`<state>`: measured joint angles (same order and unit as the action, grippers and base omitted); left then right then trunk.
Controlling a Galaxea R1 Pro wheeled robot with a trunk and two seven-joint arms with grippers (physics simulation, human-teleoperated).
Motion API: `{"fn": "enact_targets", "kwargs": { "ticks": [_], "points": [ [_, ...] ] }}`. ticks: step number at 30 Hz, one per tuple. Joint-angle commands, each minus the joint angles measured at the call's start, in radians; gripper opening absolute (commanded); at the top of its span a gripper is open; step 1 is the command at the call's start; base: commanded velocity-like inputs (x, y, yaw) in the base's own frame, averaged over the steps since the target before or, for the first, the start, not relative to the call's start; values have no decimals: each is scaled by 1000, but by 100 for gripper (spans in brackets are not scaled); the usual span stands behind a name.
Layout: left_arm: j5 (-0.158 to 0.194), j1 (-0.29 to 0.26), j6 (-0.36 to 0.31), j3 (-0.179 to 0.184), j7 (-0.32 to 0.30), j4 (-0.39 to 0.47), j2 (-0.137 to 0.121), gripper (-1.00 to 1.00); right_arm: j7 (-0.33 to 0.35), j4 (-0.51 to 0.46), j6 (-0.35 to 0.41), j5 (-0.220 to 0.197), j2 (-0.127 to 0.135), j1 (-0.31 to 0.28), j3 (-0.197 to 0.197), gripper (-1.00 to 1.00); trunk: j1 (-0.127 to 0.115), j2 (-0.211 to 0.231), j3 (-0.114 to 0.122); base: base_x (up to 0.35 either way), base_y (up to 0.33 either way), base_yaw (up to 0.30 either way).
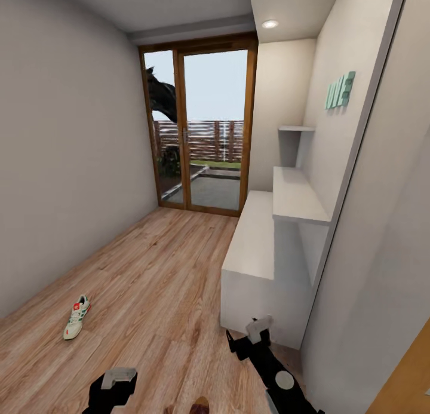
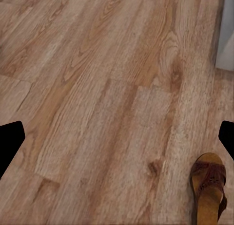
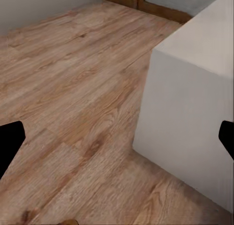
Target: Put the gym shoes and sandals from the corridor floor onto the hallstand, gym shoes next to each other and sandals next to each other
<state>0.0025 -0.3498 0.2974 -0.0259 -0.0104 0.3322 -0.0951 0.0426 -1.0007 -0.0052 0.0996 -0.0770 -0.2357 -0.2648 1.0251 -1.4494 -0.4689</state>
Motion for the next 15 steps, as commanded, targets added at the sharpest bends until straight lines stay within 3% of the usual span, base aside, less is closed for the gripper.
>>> {"fn": "enact_targets", "kwargs": {
  "ticks": [1,7,15],
  "points": [
    [0,-2,-3,-3,-3,-1,0,100,29,-20,32,11,-11,-12,1,100,0,-1,-1,0,0,0],
    [-1,-8,-22,-2,-8,-1,0,100,204,-126,176,12,-52,-80,0,100,0,-1,-1,0,0,0],
    [-1,-11,-32,-1,-8,4,-7,100,353,-235,251,10,-65,-120,2,100,0,-1,-1,0,0,0]
  ]
}}
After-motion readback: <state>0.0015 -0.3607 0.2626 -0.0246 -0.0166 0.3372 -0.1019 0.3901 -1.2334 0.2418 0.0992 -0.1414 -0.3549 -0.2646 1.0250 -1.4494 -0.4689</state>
